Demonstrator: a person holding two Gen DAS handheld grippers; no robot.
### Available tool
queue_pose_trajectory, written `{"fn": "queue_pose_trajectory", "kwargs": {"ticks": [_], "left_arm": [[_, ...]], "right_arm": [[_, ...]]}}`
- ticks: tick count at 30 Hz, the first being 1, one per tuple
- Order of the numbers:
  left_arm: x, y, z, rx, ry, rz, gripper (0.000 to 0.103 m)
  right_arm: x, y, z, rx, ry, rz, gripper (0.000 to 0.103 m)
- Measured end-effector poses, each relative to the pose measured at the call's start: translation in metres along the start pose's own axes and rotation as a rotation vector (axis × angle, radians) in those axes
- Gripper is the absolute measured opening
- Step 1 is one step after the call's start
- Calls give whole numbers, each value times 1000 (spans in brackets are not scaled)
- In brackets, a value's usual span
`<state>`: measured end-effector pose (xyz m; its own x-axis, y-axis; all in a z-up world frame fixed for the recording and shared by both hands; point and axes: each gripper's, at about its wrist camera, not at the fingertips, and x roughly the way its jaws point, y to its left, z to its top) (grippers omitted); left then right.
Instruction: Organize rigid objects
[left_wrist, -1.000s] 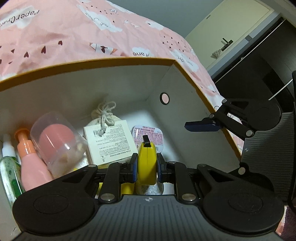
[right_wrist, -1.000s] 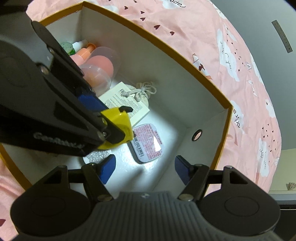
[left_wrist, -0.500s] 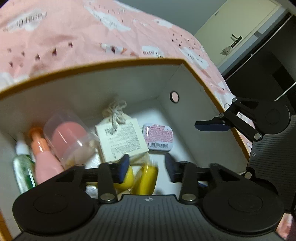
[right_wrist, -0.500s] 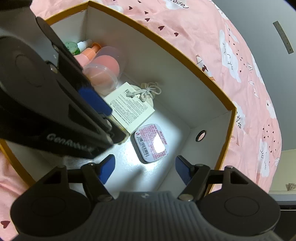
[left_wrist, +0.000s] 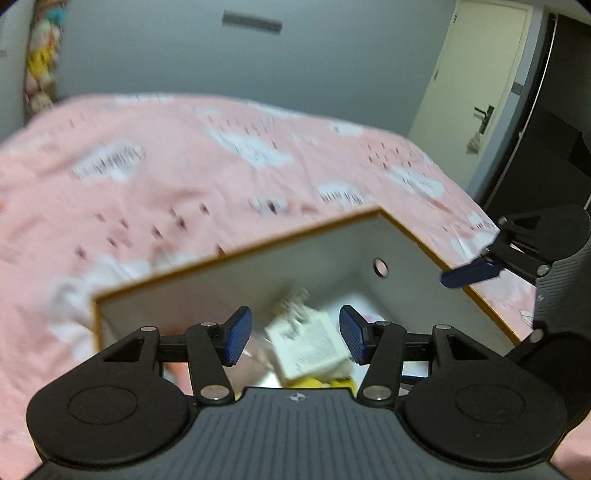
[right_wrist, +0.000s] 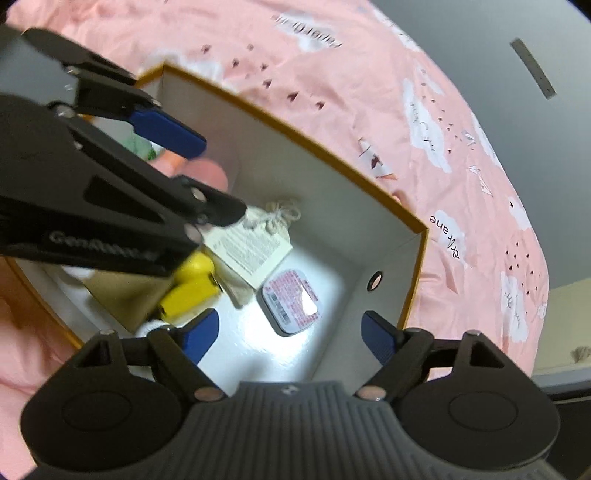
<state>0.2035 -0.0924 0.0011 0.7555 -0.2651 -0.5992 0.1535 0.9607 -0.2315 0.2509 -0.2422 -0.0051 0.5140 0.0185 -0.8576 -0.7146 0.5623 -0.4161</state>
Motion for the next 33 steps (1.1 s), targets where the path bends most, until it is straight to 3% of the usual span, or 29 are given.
{"fn": "queue_pose_trajectory", "kwargs": {"ticks": [6, 8, 12, 17, 22, 26, 28, 30, 33], "left_arm": [[-53, 8, 0, 28, -188, 75, 63], [-70, 9, 1, 42, -236, 105, 64], [-97, 14, -4, 69, -297, 141, 68], [-121, 21, -14, 110, -313, 163, 68], [-144, 33, -29, 91, -290, 179, 77], [-156, 42, -46, 62, -290, 217, 88], [-159, 48, -55, 56, -289, 225, 88], [-159, 52, -63, 68, -278, 227, 89], [-155, 52, -73, 81, -260, 288, 93]], "right_arm": [[-36, 1, -3, 147, -124, 39, 85], [-52, 4, -7, 202, -195, 54, 96], [-78, 14, -16, 335, -328, 54, 97], [-102, 33, -36, 525, -491, 35, 100], [-111, 63, -53, 637, -557, -44, 100], [-113, 84, -62, 722, -594, -126, 100], [-111, 94, -67, 753, -601, -163, 100], [-106, 102, -70, 769, -585, -192, 100], [-97, 111, -78, 809, -554, -199, 100]]}}
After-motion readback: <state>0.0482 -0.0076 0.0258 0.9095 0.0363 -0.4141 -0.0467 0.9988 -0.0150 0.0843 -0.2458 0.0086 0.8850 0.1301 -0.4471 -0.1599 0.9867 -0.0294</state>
